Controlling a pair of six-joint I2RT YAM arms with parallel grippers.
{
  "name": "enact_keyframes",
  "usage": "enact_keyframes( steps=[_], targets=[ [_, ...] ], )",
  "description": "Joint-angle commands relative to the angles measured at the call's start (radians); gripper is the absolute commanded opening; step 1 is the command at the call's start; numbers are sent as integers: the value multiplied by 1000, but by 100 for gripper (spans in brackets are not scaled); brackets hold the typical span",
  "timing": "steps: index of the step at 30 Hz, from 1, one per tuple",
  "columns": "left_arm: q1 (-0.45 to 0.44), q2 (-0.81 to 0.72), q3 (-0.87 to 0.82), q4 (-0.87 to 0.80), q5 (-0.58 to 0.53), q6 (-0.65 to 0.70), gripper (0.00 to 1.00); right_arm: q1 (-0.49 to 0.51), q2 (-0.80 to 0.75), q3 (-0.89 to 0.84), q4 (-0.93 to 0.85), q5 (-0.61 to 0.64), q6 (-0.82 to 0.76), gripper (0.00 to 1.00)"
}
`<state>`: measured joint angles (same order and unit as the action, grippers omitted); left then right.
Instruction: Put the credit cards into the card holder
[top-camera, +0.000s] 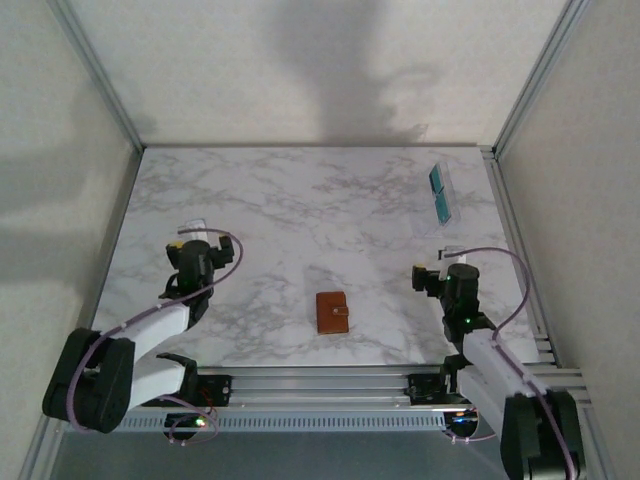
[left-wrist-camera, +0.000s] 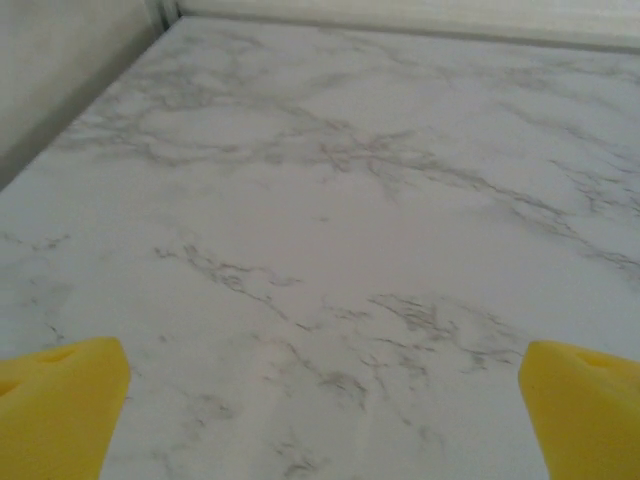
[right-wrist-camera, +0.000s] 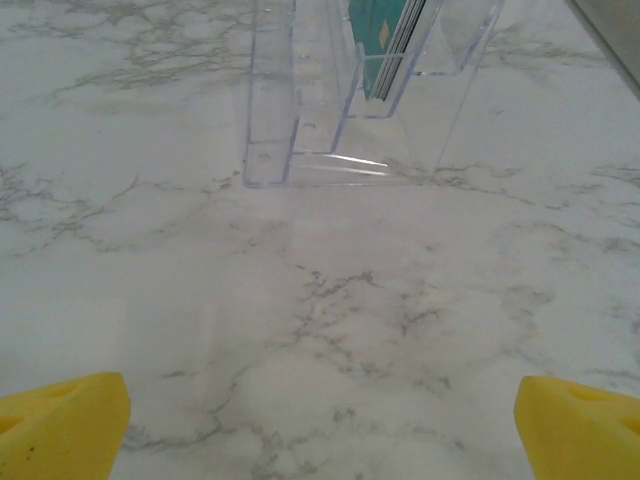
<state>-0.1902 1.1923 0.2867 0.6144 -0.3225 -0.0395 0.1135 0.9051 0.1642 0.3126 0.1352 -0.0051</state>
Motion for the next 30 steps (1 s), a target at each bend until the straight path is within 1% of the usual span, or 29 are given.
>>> enact_keyframes(
  steps=[1, 2, 3, 5, 7, 8, 9, 10, 11, 12, 14, 15, 16, 18, 19, 22, 24, 25, 30],
  targets=[
    [48, 87, -80, 431, 49, 114, 100, -44, 120, 30, 288, -121, -16, 99],
    [66, 133, -81, 480, 75, 107, 99, -55, 180, 45, 335, -139, -16, 99],
    [75, 159, -57, 462, 111, 125, 100, -64, 239, 67, 373, -157, -20, 99],
    [111, 226, -38, 533, 233, 128, 100, -69, 349, 112, 446, -180, -41, 99],
    [170, 275, 13, 477, 253, 58, 100, -82, 414, 188, 375, -211, -23, 99],
    [217, 298, 11, 513, 299, 17, 100, -86, 439, 195, 396, -226, -6, 99],
    [260, 316, -26, 597, 330, -28, 99, -86, 476, 174, 492, -226, 7, 99],
    [276, 315, -65, 669, 334, -47, 99, -86, 518, 171, 519, -199, 18, 99],
    [278, 320, -97, 724, 329, -51, 99, -92, 586, 161, 601, -185, 33, 99],
    [276, 344, -96, 740, 331, -50, 99, -94, 642, 158, 680, -180, 40, 99],
    [263, 340, -61, 668, 335, -21, 99, -92, 613, 188, 563, -169, 32, 99],
    [256, 345, -63, 677, 333, -16, 99, -89, 625, 178, 608, -157, 35, 99],
    [258, 339, -61, 669, 343, -17, 99, -87, 617, 175, 597, -127, 43, 99],
    [270, 341, -67, 678, 367, -22, 99, -80, 622, 187, 581, -114, 45, 99],
    [275, 345, -76, 702, 382, -23, 99, -77, 625, 193, 578, -142, 27, 99],
    [278, 341, -82, 708, 401, -16, 99, -71, 626, 216, 531, -168, 8, 99],
    [276, 342, -83, 707, 401, -14, 99, -72, 630, 246, 479, -143, 23, 99],
    [276, 342, -83, 710, 401, -14, 99, -74, 633, 238, 499, -141, 26, 99],
    [268, 345, -60, 672, 364, -19, 99, -72, 629, 243, 484, -136, 24, 99]
  ],
)
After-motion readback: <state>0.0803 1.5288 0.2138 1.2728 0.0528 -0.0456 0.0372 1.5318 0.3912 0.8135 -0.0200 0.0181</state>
